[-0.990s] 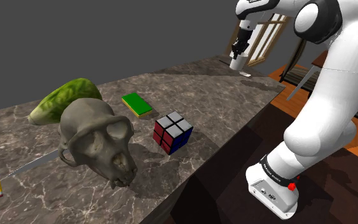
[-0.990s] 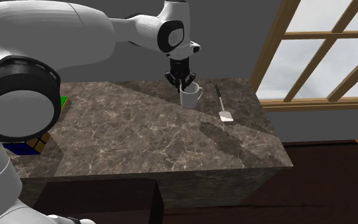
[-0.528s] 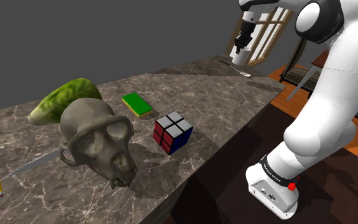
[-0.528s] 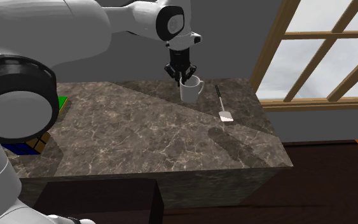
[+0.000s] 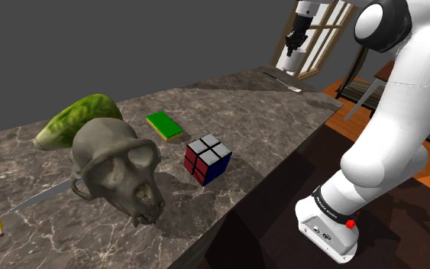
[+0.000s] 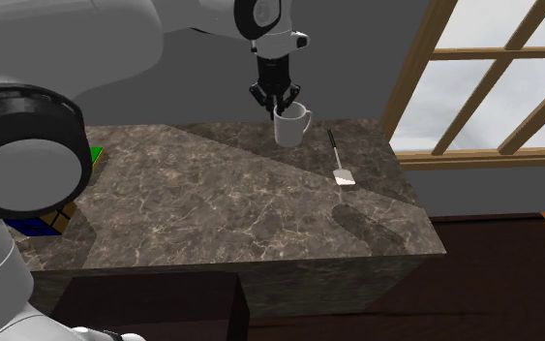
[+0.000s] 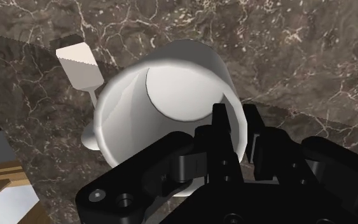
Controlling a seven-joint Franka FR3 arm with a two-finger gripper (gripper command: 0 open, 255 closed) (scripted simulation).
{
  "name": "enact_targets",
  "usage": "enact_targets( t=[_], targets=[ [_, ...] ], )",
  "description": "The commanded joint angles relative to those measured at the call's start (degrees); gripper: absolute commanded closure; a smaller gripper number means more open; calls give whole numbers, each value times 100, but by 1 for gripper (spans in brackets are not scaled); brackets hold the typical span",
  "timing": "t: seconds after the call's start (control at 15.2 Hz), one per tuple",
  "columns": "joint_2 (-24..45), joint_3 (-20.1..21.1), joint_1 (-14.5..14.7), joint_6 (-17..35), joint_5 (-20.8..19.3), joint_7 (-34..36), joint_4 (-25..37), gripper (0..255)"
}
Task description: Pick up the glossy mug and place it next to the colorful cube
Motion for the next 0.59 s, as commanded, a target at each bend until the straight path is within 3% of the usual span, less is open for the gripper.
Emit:
enact_targets(
  t=[0.0, 0.53],
  targets=[
    [12, -4, -15, -148, 4, -14, 159, 255],
    [-1644, 237, 740, 388, -502, 946, -2026, 255]
  ],
)
